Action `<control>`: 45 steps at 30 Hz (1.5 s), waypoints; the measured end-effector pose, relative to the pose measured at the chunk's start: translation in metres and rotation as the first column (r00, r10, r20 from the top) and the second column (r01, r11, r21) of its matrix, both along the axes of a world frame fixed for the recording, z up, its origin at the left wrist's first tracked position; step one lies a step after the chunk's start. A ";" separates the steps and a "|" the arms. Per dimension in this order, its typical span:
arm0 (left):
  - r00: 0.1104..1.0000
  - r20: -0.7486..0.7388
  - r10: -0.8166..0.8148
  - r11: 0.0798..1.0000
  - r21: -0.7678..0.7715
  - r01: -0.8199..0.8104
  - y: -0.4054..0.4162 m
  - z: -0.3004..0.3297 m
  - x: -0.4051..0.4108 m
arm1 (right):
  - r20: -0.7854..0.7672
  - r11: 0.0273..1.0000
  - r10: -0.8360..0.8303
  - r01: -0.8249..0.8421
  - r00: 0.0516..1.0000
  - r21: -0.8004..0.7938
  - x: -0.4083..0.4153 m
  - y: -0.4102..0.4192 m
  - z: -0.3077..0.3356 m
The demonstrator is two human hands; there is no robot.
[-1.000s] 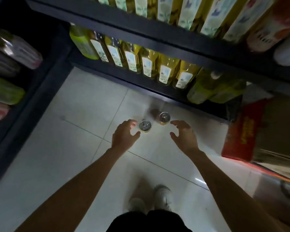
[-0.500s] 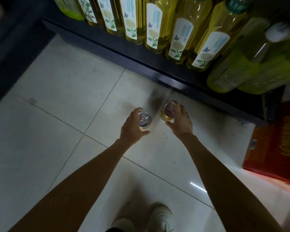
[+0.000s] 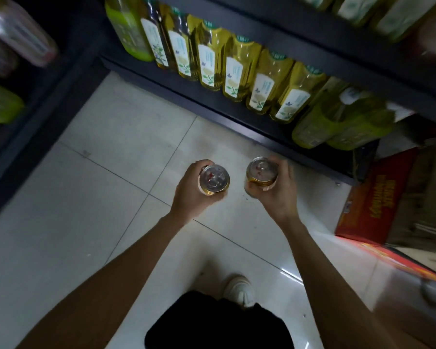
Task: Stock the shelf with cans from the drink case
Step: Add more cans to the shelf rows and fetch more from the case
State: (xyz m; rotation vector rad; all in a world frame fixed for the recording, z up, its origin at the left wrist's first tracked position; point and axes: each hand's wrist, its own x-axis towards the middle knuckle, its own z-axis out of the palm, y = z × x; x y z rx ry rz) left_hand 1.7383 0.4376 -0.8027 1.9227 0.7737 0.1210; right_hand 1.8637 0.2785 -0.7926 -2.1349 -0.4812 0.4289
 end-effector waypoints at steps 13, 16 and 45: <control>0.988 0.138 0.066 0.929 -0.371 -0.010 -0.038 0.392 -0.050 | -0.327 0.943 -0.071 0.170 0.942 0.286 -0.081 -0.042 0.371; 0.985 0.170 0.008 0.923 -0.381 0.058 -0.045 0.472 -0.058 | -0.370 0.907 -0.137 0.267 0.919 0.326 -0.094 -0.051 0.449; 0.774 0.581 -0.252 0.846 -0.256 0.468 -0.225 0.854 0.097 | -0.223 0.628 -0.034 0.195 0.974 0.753 0.033 -0.258 0.853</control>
